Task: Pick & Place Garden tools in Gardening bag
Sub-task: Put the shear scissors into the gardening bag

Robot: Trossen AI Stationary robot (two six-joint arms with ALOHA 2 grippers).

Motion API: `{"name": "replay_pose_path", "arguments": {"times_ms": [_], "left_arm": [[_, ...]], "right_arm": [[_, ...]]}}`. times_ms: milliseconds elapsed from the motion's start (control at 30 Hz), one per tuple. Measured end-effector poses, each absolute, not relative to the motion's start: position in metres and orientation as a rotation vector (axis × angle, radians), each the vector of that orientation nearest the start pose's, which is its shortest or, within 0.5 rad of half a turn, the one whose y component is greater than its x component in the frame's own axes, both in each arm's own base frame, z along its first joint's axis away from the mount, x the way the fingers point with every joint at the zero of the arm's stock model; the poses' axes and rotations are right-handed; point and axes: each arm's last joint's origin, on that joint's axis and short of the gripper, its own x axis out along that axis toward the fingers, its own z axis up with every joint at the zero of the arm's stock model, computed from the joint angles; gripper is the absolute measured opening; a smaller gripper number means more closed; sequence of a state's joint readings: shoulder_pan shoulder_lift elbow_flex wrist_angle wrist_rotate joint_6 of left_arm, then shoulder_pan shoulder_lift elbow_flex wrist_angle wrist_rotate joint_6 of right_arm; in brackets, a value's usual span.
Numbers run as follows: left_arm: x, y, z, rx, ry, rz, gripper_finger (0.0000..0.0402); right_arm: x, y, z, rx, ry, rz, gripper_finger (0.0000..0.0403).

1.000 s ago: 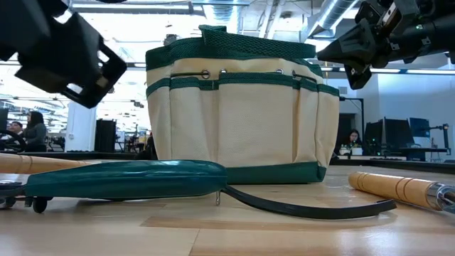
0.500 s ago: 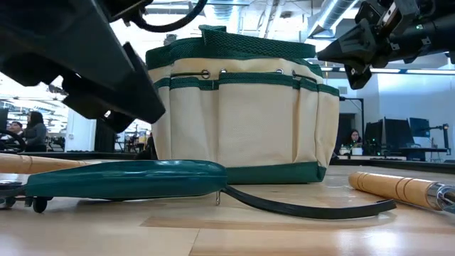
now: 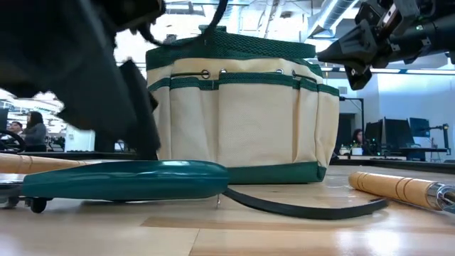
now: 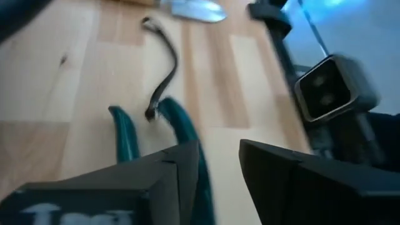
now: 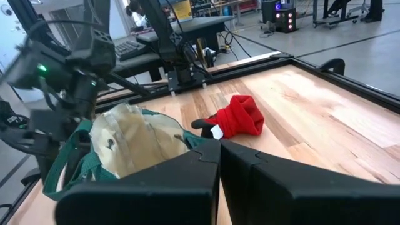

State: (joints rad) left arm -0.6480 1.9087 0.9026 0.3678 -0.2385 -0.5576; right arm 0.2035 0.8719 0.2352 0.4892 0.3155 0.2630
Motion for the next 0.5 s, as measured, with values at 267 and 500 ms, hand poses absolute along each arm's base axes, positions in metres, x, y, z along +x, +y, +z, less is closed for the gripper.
{"name": "replay_pose_path", "arguments": {"times_ms": [267,500], "left_arm": [[0.287,-0.208,0.175,-0.199,0.682,-0.183,0.0051],[0.279,-0.205,0.220,-0.166,0.721,-0.162,0.0006]], "right_arm": [[0.175,0.027,0.192,0.219,0.145,-0.132,0.0000],[0.175,0.027,0.190,0.214,0.167,-0.134,0.0000]]}}
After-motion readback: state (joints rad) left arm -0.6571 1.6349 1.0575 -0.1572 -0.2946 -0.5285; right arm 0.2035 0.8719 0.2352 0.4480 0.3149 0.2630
